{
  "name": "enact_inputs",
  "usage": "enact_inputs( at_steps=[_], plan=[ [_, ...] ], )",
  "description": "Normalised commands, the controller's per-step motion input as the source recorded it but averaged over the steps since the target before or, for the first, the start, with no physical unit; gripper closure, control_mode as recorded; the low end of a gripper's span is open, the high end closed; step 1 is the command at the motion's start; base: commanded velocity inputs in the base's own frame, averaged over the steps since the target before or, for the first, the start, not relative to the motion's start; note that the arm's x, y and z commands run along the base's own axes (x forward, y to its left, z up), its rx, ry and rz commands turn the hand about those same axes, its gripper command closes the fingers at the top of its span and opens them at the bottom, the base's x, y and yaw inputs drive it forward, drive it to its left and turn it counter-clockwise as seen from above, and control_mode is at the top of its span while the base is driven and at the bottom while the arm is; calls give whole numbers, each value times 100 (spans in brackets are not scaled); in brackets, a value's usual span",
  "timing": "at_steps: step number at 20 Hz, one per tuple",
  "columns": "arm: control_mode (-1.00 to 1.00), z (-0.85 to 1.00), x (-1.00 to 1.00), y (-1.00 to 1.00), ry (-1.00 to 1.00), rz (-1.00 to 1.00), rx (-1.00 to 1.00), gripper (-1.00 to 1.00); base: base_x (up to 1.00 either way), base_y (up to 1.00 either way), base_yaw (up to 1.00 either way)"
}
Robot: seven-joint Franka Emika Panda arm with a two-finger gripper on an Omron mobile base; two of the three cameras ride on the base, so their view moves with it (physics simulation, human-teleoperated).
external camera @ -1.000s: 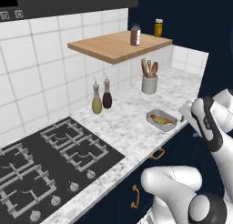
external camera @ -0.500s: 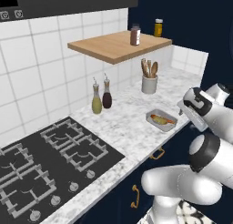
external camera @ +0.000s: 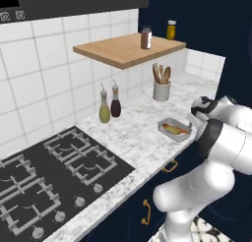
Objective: Take the meat container that has the fish and place it on the second highest rack of the freezer. Then take the vegetable container that has the carrot and potato and place it on the highest rack of the freezer.
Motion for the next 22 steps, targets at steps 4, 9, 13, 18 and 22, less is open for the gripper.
enact_inputs(
  at_steps=[4,9,13,18,22],
  plan=[
    [-100,-39,31,3,5,0,0,-100,0,0,0],
    [-100,-32,26,0,1,0,0,-100,0,0,0],
    [-100,-35,25,0,0,0,0,-100,0,0,0],
    [-100,-32,39,0,0,0,0,-100,0,0,0],
    [-100,-55,15,7,3,0,-1,100,0,0,0]
  ],
)
